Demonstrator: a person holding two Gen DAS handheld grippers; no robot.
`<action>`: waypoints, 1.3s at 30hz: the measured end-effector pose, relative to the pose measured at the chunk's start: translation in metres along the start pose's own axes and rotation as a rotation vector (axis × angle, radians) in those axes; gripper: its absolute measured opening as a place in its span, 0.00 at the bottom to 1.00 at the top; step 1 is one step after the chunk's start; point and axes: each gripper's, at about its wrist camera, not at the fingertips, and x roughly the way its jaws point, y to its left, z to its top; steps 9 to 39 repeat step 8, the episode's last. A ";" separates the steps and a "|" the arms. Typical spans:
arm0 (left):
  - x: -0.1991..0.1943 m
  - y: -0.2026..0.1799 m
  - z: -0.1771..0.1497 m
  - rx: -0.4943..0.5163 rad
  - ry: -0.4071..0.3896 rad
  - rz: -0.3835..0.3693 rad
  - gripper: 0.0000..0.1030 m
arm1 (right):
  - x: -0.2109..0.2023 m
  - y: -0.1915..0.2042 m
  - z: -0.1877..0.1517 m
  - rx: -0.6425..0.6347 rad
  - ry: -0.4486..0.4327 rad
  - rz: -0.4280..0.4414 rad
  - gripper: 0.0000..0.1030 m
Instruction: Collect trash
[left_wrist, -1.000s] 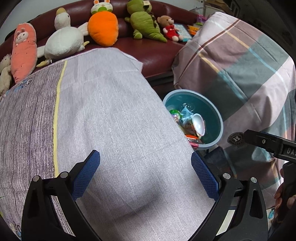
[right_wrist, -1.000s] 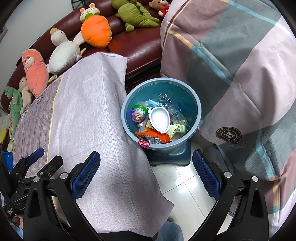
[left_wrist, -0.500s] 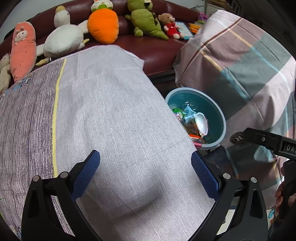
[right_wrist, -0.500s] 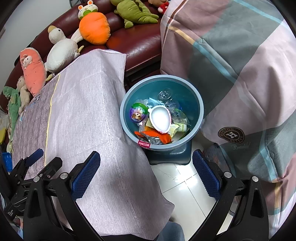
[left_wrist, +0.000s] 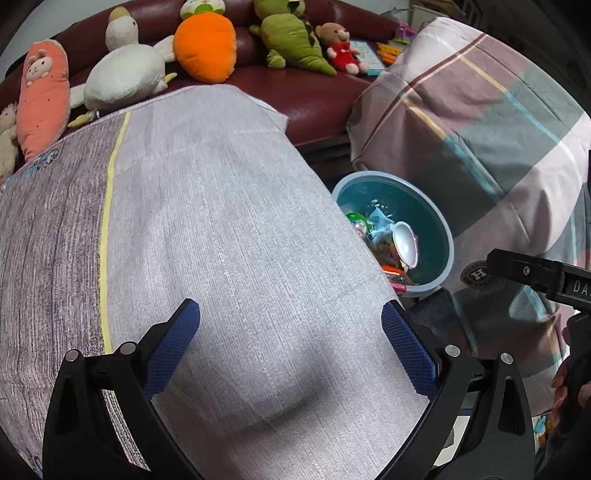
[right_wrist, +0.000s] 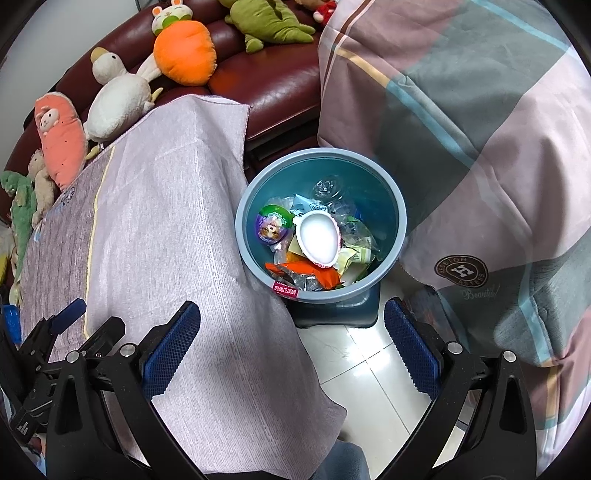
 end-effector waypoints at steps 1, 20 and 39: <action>0.001 0.000 0.000 0.001 0.005 -0.001 0.96 | 0.000 0.001 0.000 -0.002 -0.002 -0.001 0.93; 0.007 0.003 -0.005 0.002 0.031 0.007 0.96 | 0.002 0.009 0.001 -0.025 -0.001 -0.027 0.93; 0.007 0.003 -0.005 0.002 0.031 0.007 0.96 | 0.002 0.009 0.001 -0.025 -0.001 -0.027 0.93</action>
